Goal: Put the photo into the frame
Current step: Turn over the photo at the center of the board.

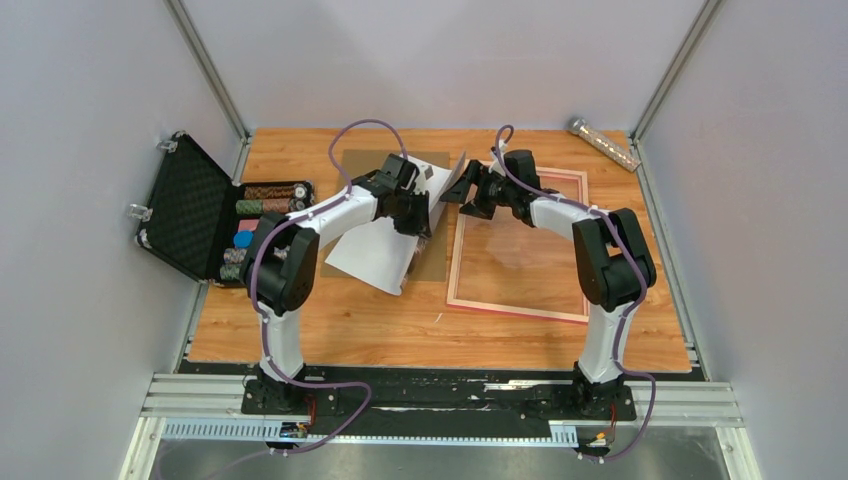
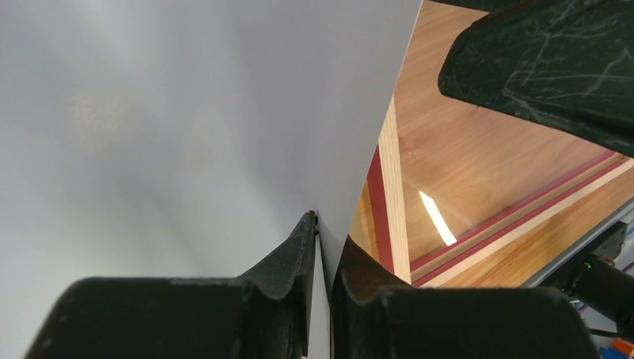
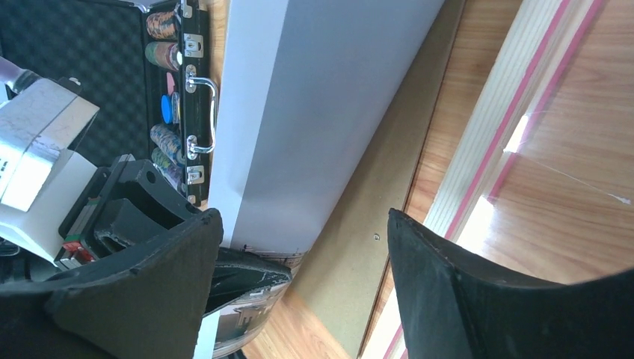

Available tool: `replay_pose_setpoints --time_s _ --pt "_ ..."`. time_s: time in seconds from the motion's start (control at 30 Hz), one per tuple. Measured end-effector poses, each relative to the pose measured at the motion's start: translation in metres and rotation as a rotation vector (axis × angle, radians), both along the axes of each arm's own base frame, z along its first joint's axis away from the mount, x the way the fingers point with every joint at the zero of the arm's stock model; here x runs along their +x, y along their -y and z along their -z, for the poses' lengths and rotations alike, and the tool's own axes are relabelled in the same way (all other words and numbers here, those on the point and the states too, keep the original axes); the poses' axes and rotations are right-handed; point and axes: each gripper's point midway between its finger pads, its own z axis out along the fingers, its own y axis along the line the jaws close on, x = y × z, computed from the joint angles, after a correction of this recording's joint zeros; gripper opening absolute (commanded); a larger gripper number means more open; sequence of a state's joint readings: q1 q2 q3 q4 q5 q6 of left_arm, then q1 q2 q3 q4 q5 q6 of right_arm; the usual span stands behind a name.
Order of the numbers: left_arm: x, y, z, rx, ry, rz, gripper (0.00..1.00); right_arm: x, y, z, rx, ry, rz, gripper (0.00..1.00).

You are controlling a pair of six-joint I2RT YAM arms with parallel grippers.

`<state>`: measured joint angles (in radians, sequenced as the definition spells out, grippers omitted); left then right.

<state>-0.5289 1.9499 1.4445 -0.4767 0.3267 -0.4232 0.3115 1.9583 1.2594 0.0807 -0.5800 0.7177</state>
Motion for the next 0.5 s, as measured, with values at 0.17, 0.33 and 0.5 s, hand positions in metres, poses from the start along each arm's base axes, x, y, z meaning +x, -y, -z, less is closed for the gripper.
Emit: replay_pose_setpoints --time_s 0.17,0.33,0.5 --pt "-0.001 0.003 0.0 -0.016 -0.007 0.004 0.21 -0.001 -0.001 0.001 0.011 -0.004 0.001 0.81" --pt "-0.006 0.007 0.004 -0.022 -0.019 0.017 0.24 -0.001 -0.002 -0.001 0.024 0.0 0.001 0.82" --pt "-0.01 0.012 0.005 -0.026 -0.018 0.031 0.25 -0.001 -0.004 -0.004 0.044 0.002 -0.003 0.82"
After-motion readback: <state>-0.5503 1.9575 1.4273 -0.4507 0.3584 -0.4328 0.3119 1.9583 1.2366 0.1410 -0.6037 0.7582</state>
